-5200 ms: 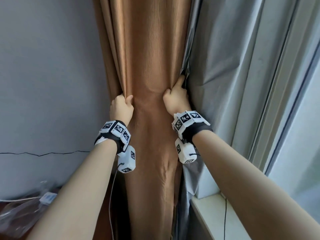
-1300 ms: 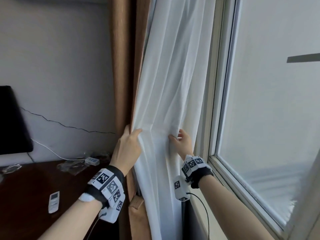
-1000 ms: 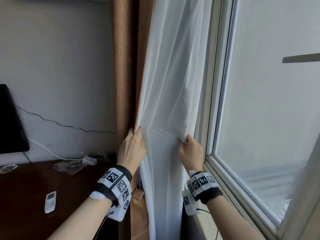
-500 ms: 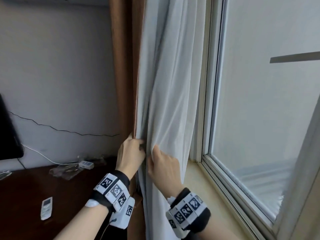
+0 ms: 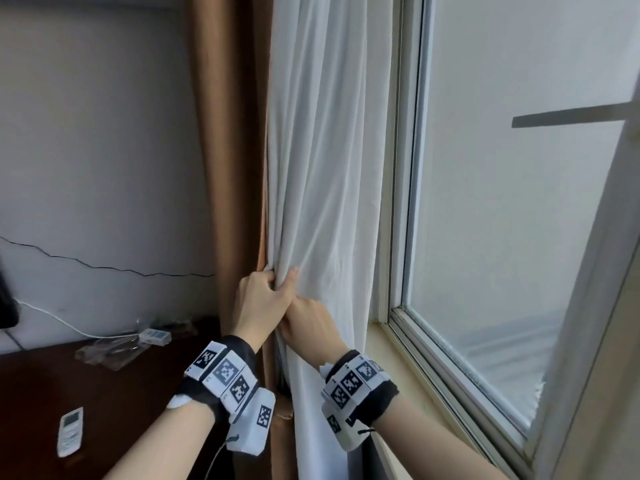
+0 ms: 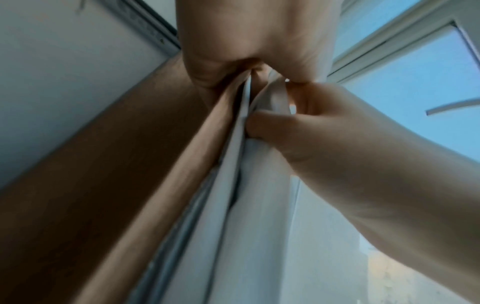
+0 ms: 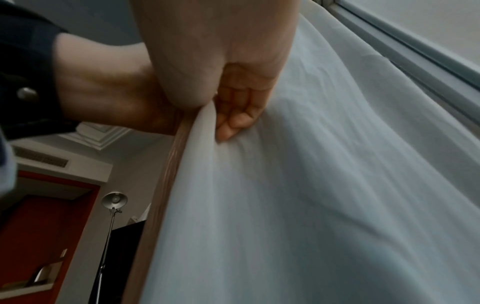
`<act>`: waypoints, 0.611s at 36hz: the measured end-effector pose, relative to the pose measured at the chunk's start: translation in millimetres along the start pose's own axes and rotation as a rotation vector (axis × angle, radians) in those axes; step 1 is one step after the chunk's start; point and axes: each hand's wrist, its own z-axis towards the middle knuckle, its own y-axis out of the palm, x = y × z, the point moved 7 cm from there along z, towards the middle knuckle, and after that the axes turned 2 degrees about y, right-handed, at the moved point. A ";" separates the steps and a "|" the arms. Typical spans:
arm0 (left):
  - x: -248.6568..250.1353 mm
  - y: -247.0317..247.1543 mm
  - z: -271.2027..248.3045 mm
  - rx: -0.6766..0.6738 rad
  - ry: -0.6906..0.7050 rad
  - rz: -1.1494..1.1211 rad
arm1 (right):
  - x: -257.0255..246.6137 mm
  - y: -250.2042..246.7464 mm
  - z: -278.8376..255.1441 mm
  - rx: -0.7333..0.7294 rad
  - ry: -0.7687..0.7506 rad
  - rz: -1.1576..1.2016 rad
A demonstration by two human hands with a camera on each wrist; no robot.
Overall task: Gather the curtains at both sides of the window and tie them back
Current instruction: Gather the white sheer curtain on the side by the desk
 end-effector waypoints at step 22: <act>-0.1 13.3 18.7 -0.080 0.175 0.249 | 139.8 -24.7 -14.9 0.361 0.652 0.453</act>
